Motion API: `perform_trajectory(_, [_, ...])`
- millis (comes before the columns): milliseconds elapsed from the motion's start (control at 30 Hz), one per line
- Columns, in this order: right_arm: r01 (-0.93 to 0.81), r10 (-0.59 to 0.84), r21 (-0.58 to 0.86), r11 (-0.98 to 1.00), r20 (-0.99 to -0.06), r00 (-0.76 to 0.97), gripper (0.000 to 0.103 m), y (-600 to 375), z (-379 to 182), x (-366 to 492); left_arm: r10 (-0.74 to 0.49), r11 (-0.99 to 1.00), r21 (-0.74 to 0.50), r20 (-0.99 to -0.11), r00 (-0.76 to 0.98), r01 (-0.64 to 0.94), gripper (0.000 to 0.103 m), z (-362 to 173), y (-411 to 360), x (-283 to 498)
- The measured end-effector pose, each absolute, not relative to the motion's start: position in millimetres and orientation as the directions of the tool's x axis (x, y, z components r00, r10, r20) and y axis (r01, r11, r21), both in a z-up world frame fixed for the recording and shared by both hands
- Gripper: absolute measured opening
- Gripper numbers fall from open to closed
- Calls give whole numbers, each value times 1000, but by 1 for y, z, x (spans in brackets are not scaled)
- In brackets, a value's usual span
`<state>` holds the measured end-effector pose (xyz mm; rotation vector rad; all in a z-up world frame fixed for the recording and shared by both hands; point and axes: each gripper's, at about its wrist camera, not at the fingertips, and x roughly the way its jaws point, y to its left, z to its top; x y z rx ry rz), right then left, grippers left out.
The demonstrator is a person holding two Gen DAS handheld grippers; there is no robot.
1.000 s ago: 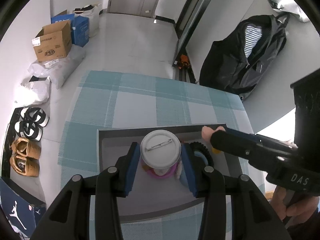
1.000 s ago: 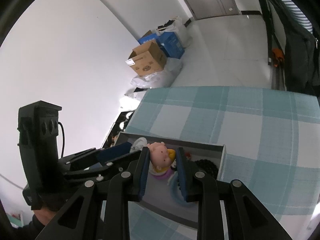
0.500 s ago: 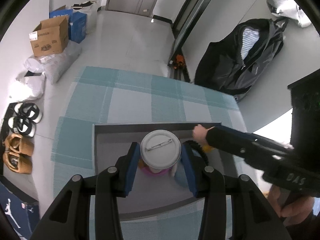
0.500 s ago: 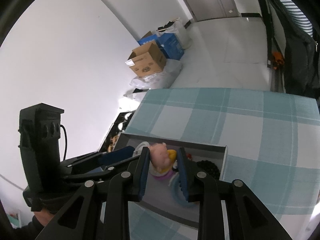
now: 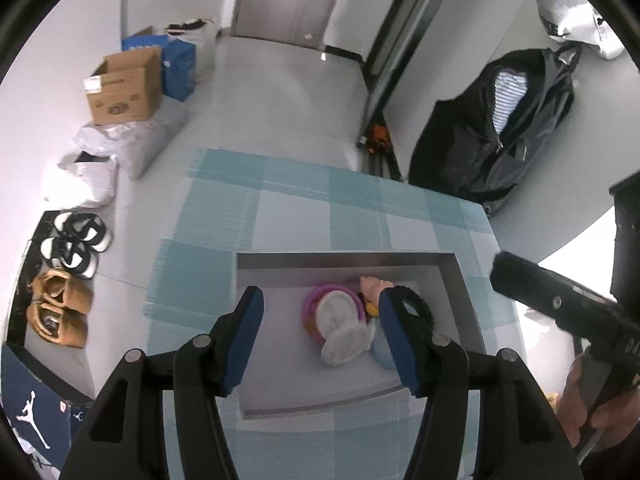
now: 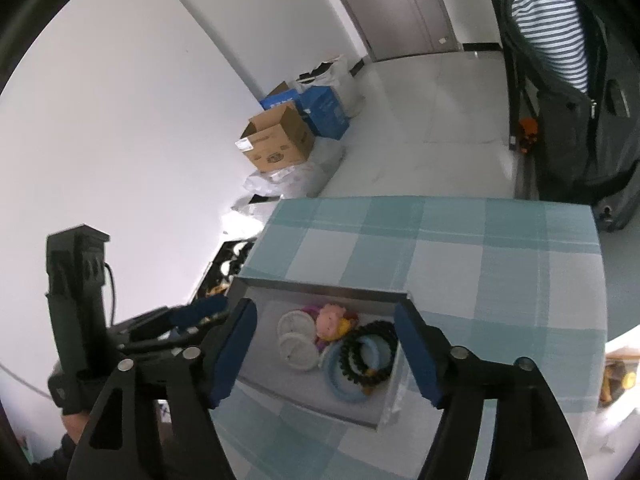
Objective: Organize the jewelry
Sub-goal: 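Open both tools to drop the items and withdraw from the box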
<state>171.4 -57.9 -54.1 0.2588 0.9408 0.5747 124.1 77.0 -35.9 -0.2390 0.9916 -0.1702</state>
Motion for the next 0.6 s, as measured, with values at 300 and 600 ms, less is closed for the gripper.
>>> perform_trajectory(300, [-424,509,302,854,-655,559,91,-52,-42,138,-88,989,-144,-717,692,-24,77,-10,80,95])
perform_trajectory(600, [-413,506,299,860,-596,623,102,-57,-46,114,-66,991,-127,-718,693,-37,77,-17,76,76])
